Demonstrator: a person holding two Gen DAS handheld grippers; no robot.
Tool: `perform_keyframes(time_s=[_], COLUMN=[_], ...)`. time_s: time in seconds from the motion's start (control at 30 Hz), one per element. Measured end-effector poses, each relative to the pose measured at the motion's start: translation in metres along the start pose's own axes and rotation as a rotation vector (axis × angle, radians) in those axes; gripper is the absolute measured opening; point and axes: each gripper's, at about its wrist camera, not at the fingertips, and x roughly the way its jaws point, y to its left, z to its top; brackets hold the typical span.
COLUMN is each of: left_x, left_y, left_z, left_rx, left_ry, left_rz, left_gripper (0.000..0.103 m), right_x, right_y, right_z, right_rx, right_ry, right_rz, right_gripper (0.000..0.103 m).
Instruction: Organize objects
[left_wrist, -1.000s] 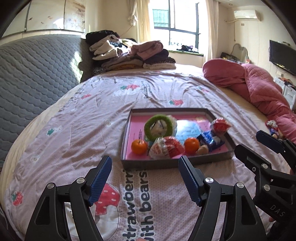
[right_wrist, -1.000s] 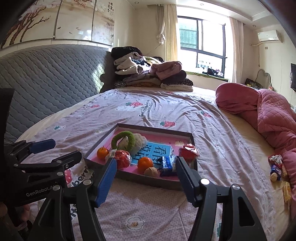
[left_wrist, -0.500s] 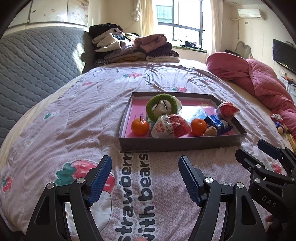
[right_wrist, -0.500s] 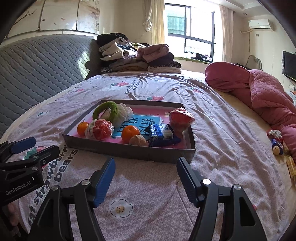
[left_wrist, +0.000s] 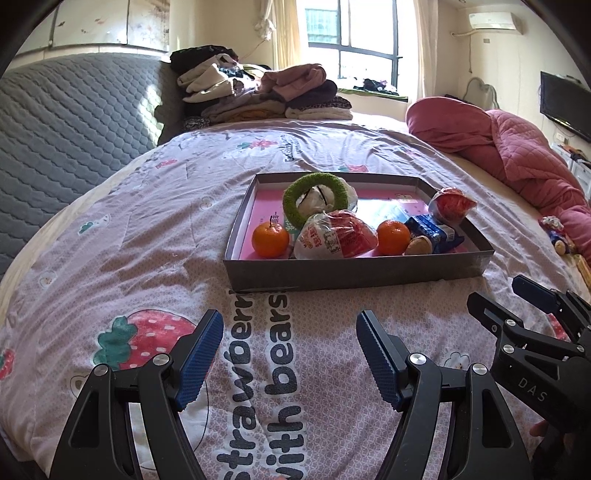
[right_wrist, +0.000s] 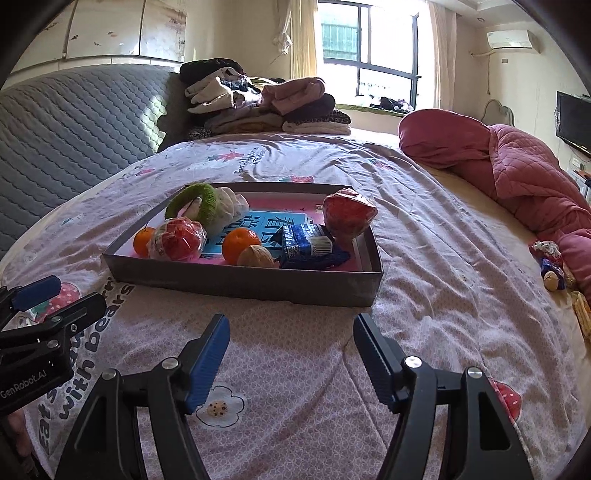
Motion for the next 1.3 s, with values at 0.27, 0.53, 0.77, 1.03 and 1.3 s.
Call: perform_keyframes(time_s=[0.27,0.53,0.77,1.03,1.3], left_x=[0.0037,0.0073,0.0071,0.0069,0.0031], left_y=[0.0072,0.0097,0.0074,0.0082,0.0067], left_z=[-0.0020,-0.0044,-0.0045,-0.0054,-0.0025], left_rx=[-0.021,-0.029,-0.019,-0.027,-0.021], left_ry=[-0.007,-0.007,-0.012,-0.006,-0.043], left_rz=[-0.005,-0.007,-0.008,-0.004,-0.014], left_gripper=[0.076,0.076,0.076,0.076,0.076], right_x=[-0.0009,0.0015,0.0010,0.0020,0.0051], right_y=[-0.0031,-0.0028,-0.0005,-0.0008,-0.0010], right_z=[-0.0046,-0.0070,-0.0077,-0.0090,-0.0102], right_rx=[0.015,0.015,-0.001,-0.001,-0.002], right_ry=[-0.034,-0.032,-0.032,-0.030,-0.017], right_rz=[-0.004,-0.008,-0.010,-0.011,-0.009], right_gripper=[0.069,0.069,0.069,0.069,0.069])
